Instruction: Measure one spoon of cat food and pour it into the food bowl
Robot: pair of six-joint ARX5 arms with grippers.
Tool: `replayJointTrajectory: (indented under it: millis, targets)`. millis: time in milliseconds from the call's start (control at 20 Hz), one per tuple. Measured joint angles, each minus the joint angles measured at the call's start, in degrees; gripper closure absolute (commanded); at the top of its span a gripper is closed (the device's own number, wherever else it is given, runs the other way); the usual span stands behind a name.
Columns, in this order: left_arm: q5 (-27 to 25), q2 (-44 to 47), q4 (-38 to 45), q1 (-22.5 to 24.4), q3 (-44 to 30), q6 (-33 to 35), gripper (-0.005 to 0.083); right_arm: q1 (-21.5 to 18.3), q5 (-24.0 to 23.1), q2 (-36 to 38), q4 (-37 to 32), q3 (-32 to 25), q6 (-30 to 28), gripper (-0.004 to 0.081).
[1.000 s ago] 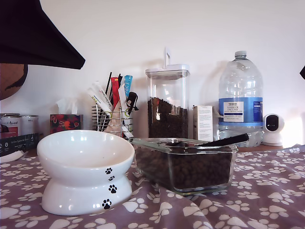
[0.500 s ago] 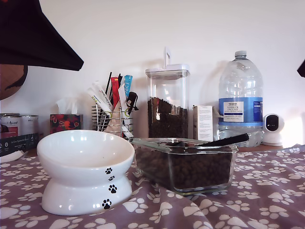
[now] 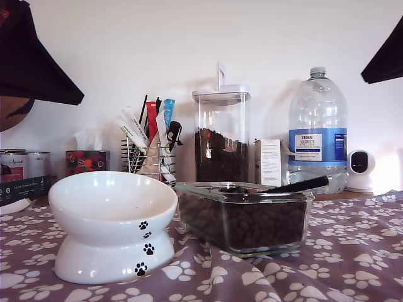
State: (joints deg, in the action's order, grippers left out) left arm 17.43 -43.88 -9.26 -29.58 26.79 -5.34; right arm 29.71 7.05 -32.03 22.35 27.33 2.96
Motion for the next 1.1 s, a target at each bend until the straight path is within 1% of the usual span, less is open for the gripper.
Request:
replayJointTrajectory:
  millis: [150,250,400,600,800,900,950,1050,1100]
  targets:
    - [2.54,1.97,-0.61,3.52,0.0,1.68,0.0793,-0.02,0.07,-3.69,-1.33,0.87,0.0,0.0782]
    - [2.97,4.26,-1.42,5.46,0.0,2.82,0.0793,0.0,0.09,-6.29,-1.49,2.54,0.0,0.0782]
    - [3.15,6.71,-5.25,7.56,0.11,4.39,0.0793,0.0,0.09,-9.79,-2.19,6.1,-0.02,0.0782]
    - [3.58,7.54,-8.15,8.09,0.11,8.98,0.0793,-0.02,0.63,-16.61,-3.43,10.34,-2.78,0.0782]
    - [3.58,7.74,-9.77,8.09,0.13,11.5,0.0793,0.0,2.34,-25.09,-5.2,13.92,-3.23,0.0778]
    - [3.8,7.61,-9.73,8.09,0.13,11.56,0.0793,-0.02,2.51,-29.53,-5.6,16.61,-3.5,0.0721]
    - [3.96,7.34,-9.7,8.09,0.13,11.56,0.0793,-0.02,3.06,-31.91,-5.2,18.4,-4.61,0.0688]
    - [3.98,6.71,-9.81,8.09,0.13,11.56,0.0793,0.0,5.38,-37.18,-2.14,22.77,-6.34,0.0634]
    - [3.98,6.58,-9.9,8.09,0.13,11.56,0.0793,0.0,6.36,-40.0,0.92,25.42,-7.08,0.0613]
